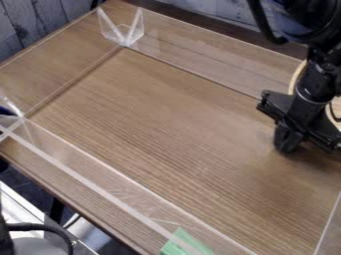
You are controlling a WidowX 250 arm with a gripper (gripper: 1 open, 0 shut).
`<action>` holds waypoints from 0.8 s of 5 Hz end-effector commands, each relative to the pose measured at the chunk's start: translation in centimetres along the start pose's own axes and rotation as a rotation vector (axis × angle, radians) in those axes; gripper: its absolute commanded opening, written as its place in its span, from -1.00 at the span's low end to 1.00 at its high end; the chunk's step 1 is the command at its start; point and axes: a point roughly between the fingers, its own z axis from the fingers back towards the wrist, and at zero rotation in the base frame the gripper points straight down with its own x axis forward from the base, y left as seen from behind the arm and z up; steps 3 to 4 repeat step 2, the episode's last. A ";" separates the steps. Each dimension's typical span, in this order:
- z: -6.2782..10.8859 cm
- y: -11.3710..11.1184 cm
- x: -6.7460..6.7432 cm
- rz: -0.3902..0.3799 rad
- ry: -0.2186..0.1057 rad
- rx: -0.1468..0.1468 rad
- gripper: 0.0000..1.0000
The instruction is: Put the green block in the brown bowl
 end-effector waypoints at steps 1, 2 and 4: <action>4.3 -0.4 1.9 0.065 -0.113 -0.027 -1.00; 5.3 0.5 2.6 0.089 -0.132 -0.092 -1.00; 5.3 0.5 2.6 0.089 -0.132 -0.092 -1.00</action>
